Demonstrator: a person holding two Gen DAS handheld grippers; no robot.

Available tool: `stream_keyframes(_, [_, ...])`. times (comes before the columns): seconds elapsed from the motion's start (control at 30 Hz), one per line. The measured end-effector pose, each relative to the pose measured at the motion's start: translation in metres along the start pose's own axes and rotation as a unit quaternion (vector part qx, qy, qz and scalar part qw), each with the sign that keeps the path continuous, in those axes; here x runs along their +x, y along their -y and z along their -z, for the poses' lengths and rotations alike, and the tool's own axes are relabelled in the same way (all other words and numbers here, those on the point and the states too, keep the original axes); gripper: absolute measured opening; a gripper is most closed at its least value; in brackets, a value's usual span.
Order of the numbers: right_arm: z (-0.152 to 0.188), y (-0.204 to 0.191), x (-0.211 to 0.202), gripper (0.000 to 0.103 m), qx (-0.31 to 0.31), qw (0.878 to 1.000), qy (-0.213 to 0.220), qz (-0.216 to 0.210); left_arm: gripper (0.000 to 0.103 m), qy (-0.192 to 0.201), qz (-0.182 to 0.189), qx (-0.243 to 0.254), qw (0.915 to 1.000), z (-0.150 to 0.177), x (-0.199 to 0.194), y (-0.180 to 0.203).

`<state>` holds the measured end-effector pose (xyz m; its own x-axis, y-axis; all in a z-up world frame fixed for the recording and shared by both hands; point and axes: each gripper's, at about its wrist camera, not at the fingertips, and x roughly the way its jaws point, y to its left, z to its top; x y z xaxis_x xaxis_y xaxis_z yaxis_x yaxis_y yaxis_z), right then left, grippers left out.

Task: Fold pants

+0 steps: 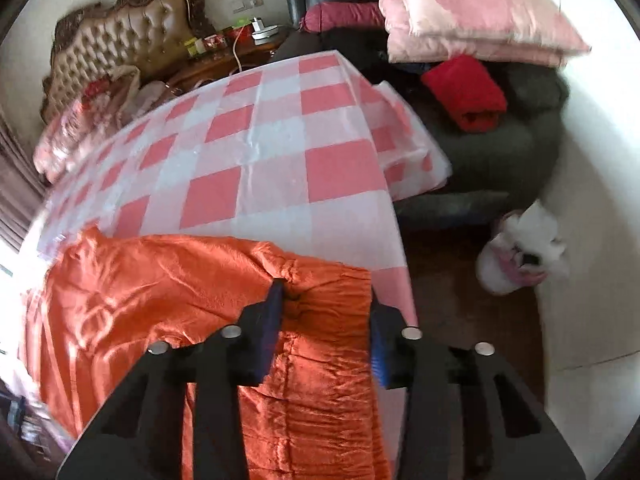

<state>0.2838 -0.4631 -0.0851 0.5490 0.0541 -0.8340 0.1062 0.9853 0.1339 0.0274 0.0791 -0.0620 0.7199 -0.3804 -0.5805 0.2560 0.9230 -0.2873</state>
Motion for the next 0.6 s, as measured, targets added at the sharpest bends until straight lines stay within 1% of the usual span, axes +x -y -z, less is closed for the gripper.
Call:
stream_keyframes(0.07, [-0.003, 0.003, -0.003, 0.03, -0.002, 1.0, 0.006, 0.023, 0.037, -0.001, -0.005, 0.017, 0.9998, 0.002, 0.0, 0.004])
stream_keyframes(0.1, [-0.005, 0.005, -0.004, 0.03, -0.003, 0.999, 0.008, 0.038, 0.037, -0.001, -0.003, 0.032, 0.9995, 0.002, 0.004, 0.011])
stream_keyframes(0.17, [-0.006, 0.011, -0.001, 0.03, -0.004, 0.999, 0.008, 0.053, 0.037, -0.006, 0.001, 0.052, 0.9986, 0.002, 0.012, 0.021])
stream_keyframes(0.23, [-0.007, 0.017, 0.0, 0.032, -0.001, 0.999, 0.005, 0.052, 0.037, -0.007, 0.0, 0.074, 0.9973, 0.002, 0.02, 0.031])
stream_keyframes(0.3, [-0.006, 0.02, -0.005, 0.032, 0.006, 0.998, 0.01, 0.055, 0.037, -0.009, 0.005, 0.081, 0.9967, 0.001, 0.027, 0.036])
stream_keyframes(0.33, [-0.007, 0.021, -0.009, 0.035, 0.008, 0.998, 0.016, 0.053, 0.037, -0.009, 0.008, 0.08, 0.9967, 0.001, 0.028, 0.037])
stream_keyframes(0.37, [-0.007, 0.02, -0.016, 0.046, 0.011, 0.998, 0.028, 0.055, 0.037, -0.008, 0.01, 0.078, 0.9969, 0.0, 0.028, 0.037])
stream_keyframes(0.4, [-0.004, 0.016, -0.03, 0.052, 0.009, 0.996, 0.051, 0.076, 0.037, -0.007, 0.008, 0.076, 0.997, 0.0, 0.029, 0.037])
stream_keyframes(0.43, [-0.001, 0.009, -0.042, 0.062, 0.004, 0.992, 0.071, 0.102, 0.037, -0.002, 0.001, 0.072, 0.9974, -0.001, 0.03, 0.034])
stream_keyframes(0.47, [0.003, 0.0, -0.053, 0.064, -0.005, 0.988, 0.089, 0.124, 0.037, 0.006, -0.008, 0.064, 0.9979, -0.003, 0.031, 0.03])
stream_keyframes(0.5, [0.009, -0.01, -0.063, 0.064, -0.016, 0.986, 0.103, 0.133, 0.039, 0.015, -0.02, 0.053, 0.9983, -0.006, 0.033, 0.024])
stream_keyframes(0.53, [0.017, -0.025, -0.074, 0.069, -0.027, 0.985, 0.115, 0.122, 0.04, 0.019, -0.035, 0.044, 0.9983, -0.009, 0.035, 0.019])
stream_keyframes(0.57, [0.027, -0.042, -0.084, 0.074, -0.039, 0.986, 0.128, 0.1, 0.041, 0.021, -0.054, 0.031, 0.9978, -0.012, 0.039, 0.012])
stream_keyframes(0.6, [0.034, -0.053, -0.09, 0.075, -0.049, 0.986, 0.136, 0.085, 0.041, 0.023, -0.057, 0.024, 0.9978, -0.015, 0.04, 0.007])
